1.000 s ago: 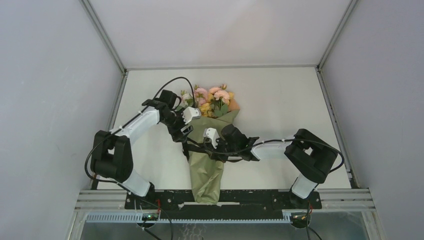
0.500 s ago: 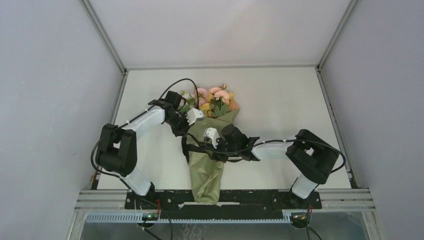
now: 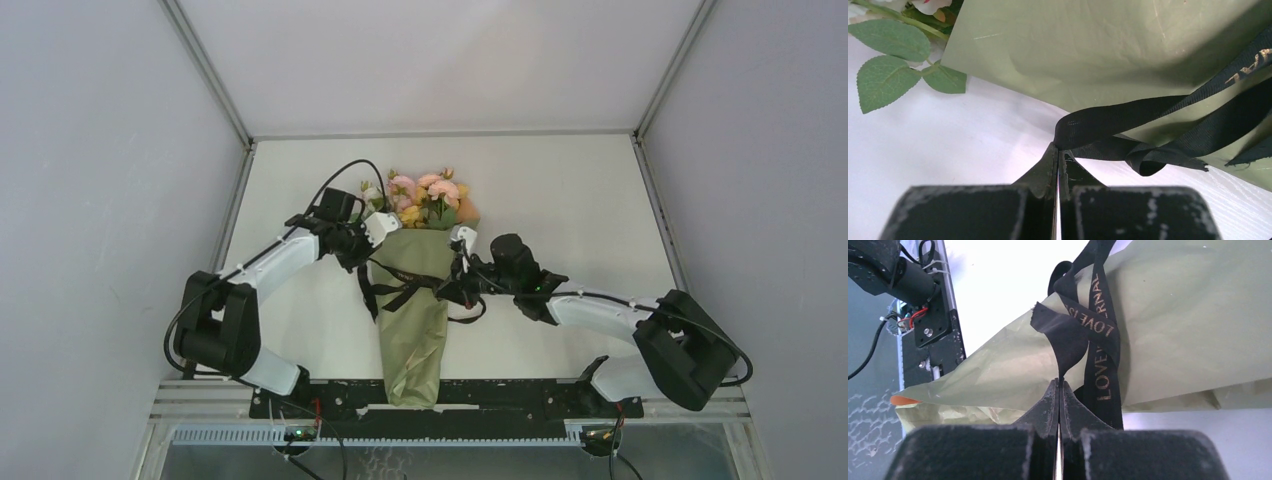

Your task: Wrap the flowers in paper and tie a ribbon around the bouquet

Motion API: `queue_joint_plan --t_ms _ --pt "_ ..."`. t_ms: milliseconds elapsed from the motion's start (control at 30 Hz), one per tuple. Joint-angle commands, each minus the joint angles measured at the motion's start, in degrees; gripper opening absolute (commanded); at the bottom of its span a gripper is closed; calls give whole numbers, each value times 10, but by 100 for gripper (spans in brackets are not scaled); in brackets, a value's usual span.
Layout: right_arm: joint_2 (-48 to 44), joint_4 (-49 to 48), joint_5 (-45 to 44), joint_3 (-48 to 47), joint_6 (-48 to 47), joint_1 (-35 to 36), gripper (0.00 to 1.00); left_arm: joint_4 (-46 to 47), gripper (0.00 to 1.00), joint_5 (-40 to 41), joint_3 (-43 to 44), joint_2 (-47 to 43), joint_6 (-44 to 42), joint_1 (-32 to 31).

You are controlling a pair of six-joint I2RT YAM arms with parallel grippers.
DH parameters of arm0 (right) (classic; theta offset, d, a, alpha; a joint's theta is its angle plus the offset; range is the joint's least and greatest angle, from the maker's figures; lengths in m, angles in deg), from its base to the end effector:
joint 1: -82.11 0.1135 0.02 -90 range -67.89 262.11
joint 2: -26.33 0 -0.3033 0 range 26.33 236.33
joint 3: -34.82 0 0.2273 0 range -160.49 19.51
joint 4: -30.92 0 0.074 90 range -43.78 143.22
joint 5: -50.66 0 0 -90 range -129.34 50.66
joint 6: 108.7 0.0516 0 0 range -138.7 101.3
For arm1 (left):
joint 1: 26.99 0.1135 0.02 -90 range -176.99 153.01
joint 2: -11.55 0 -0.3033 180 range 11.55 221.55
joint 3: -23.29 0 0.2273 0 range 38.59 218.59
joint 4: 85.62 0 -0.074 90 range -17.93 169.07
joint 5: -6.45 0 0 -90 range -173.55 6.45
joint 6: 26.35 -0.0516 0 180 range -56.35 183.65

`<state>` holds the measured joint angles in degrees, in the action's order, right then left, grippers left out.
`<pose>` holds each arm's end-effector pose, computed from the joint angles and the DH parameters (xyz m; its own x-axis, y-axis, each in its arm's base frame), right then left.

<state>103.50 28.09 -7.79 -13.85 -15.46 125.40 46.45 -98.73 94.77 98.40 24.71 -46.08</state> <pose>0.1698 0.1971 0.2497 -0.3672 -0.2798 -0.8871 -0.9083 0.3132 0.2772 0.2584 -0.1037 0.2455 -0.3884 0.7763 -0.4965 0.8626 0.4958 0.1004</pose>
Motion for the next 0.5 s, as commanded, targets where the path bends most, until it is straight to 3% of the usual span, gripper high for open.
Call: queue_joint_plan --t_ms 0,167,333,467 --pt "-15 -50 20 1 39 6 0 26 0 -1 -23 -36 20 1" --pt "-17 -75 35 -6 48 20 0 22 0 -18 -19 -42 37 1" --pt "-32 -167 118 -8 171 -24 0 24 0 -15 -20 -47 44 0" --pt "-26 -195 118 -28 217 -33 0 26 0 -21 -20 -47 53 -4"
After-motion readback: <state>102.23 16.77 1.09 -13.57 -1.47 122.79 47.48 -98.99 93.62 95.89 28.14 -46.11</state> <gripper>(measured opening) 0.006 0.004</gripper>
